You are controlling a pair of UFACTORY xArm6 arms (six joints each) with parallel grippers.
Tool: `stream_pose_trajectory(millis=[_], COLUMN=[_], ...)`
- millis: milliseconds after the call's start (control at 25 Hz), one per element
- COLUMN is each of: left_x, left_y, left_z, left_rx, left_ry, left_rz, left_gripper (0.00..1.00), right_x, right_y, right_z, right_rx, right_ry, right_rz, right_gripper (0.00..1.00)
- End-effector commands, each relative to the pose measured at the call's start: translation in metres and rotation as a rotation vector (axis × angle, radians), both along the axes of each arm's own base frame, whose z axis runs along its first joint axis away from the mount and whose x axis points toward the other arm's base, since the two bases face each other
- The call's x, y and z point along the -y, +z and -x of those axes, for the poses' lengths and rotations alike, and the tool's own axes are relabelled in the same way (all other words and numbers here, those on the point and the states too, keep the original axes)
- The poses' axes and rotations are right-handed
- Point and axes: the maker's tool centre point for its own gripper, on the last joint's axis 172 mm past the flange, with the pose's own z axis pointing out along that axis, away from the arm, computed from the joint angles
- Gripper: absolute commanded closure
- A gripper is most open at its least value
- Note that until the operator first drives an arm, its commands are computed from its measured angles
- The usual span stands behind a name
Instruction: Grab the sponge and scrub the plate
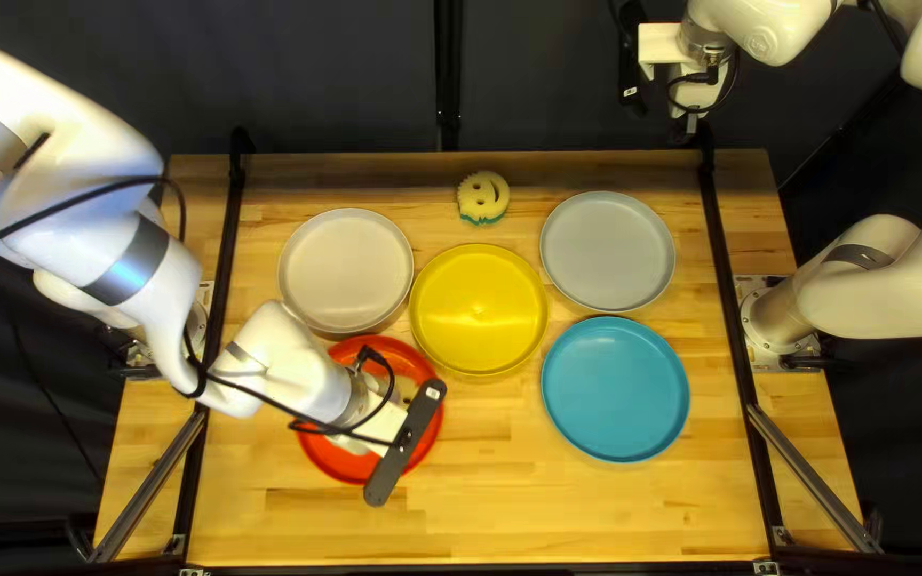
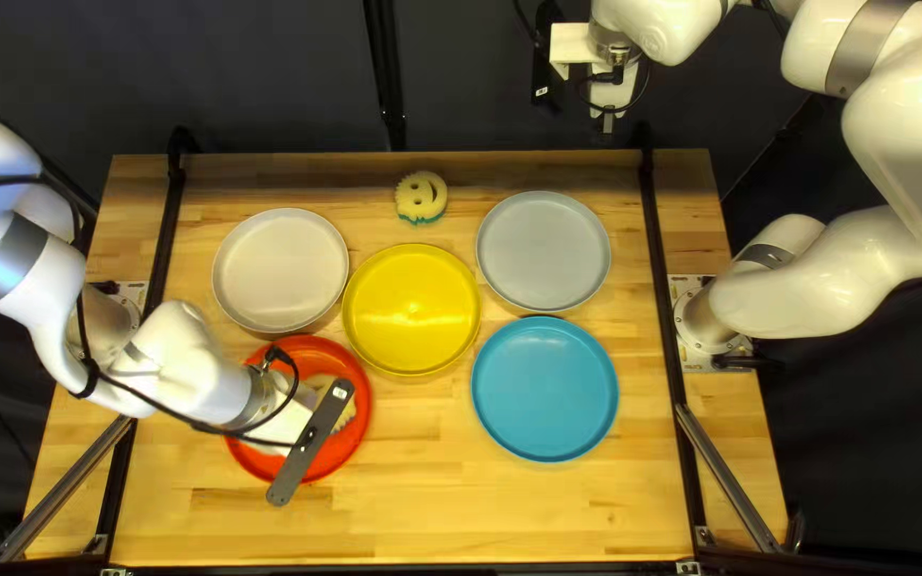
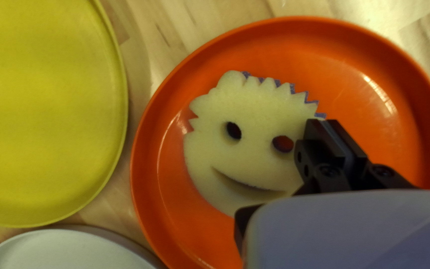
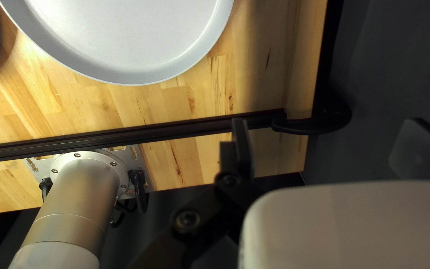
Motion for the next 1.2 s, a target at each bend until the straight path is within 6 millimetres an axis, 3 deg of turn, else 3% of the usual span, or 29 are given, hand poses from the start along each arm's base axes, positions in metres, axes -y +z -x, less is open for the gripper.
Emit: stream_pose_trajectory(millis=[40,560,680,800,1200], left_x=[-0.008,-0.077,-0.082,-0.078,-0.009], left_y=[-0.007,-0.019,-0.019,-0.021,-0.005], left_z=[0.006,0.042,0.048,0.048,0.032], left_rx=[-0.001,-0.048,-0.058,-0.060,-0.031], left_ry=[-0.001,0.055,0.066,0.069,0.042], left_rz=[0.011,0.030,0.032,0.036,0.046], left_gripper=[1.00,1.00,1.00,1.00,1.00], right_x=[0.000,0.000,0.000,0.000,0.000], right_y=[0.000,0.000,0.000,0.000,0.000], right_z=[0.000,0.000,0.000,0.000,0.000], right_rx=[0.000,0.000,0.000,0.000,0.000], right_ry=[0.000,0.000,0.000,0.000,0.000], right_rz=[0.000,0.000,0.000,0.000,0.000], right_gripper=[0.00,0.00,0.00,0.00,0.00])
